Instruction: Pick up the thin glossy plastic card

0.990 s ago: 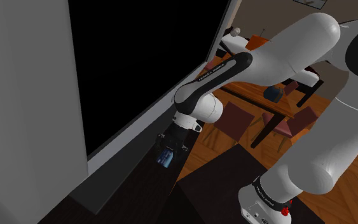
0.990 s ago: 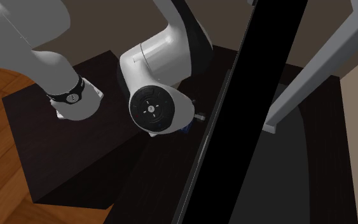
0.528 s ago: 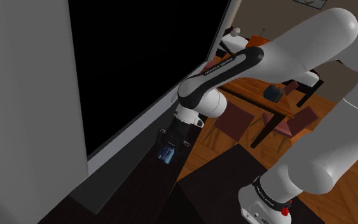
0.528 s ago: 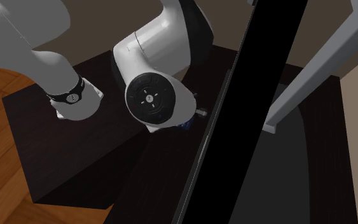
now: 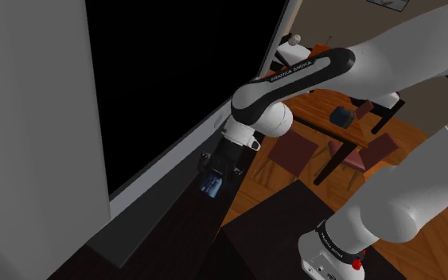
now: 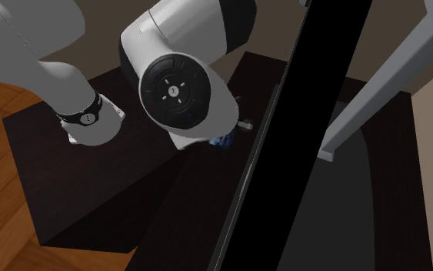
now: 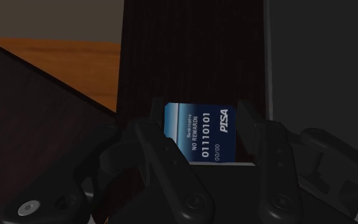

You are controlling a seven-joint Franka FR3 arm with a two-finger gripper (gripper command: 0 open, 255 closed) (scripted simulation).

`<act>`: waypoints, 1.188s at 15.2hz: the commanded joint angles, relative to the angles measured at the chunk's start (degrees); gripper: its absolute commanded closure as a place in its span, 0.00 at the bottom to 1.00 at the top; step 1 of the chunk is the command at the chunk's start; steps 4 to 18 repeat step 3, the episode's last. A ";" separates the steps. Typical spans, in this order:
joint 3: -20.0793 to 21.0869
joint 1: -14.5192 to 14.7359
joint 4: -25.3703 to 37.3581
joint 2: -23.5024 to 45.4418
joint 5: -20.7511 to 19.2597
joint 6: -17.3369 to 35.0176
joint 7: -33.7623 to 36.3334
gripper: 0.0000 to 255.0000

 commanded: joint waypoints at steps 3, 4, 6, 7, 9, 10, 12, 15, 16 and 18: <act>-0.25 -0.22 0.21 -1.76 -0.83 -1.83 1.19 1.00; -0.25 -0.22 0.21 -1.76 -0.83 -1.83 1.19 1.00; -0.25 -0.22 0.21 -1.76 -0.83 -1.83 1.19 1.00; -0.25 -0.22 0.21 -1.76 -0.83 -1.83 1.19 1.00; -0.25 -0.22 0.21 -1.76 -0.83 -1.83 1.19 1.00; -0.25 -0.22 0.21 -1.76 -0.83 -1.83 1.19 1.00; -0.25 -0.22 0.21 -1.76 -0.83 -1.83 1.19 1.00; -0.25 -0.22 0.21 -1.76 -0.83 -1.83 1.19 1.00; -0.25 -0.22 0.21 -1.76 -0.83 -1.83 1.19 1.00; -0.25 -0.22 0.21 -1.76 -0.83 -1.83 1.19 1.00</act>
